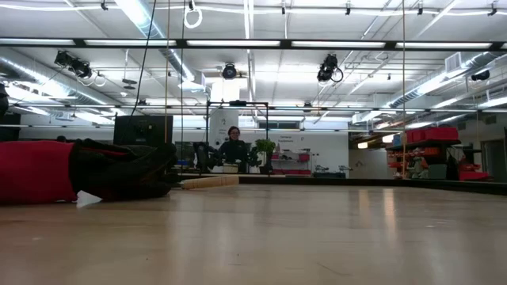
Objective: Pick & Place Garden tools in Gardening bag
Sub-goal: Put the brown hand trowel into the gardening bag
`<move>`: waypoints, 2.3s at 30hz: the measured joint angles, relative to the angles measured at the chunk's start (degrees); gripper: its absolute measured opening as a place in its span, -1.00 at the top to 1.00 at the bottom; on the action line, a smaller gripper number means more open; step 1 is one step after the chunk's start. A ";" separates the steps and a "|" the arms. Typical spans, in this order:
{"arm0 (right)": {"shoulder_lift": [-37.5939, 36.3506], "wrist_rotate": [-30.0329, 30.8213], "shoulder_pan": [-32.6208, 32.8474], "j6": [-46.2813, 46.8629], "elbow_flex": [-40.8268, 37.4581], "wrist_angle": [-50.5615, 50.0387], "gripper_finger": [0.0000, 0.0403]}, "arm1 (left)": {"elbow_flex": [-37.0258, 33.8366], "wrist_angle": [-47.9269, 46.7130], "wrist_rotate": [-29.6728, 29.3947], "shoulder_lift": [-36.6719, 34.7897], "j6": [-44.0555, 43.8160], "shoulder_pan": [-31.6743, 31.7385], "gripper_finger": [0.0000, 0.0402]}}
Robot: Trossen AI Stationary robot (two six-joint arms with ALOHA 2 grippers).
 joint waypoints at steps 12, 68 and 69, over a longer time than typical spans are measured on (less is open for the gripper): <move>0.02 3.95 -0.02 -0.93 0.00 -0.02 -0.05 | -0.09 -8.75 -4.08 4.70 1.62 0.02 0.69; 2.48 5.00 -2.23 -0.77 0.04 2.76 -0.05 | -24.71 -2.06 -8.54 -2.00 1.08 0.22 0.00; 2.53 5.44 -2.21 -0.77 0.04 2.68 -0.05 | -25.57 -1.47 -8.54 -2.58 1.07 0.22 0.00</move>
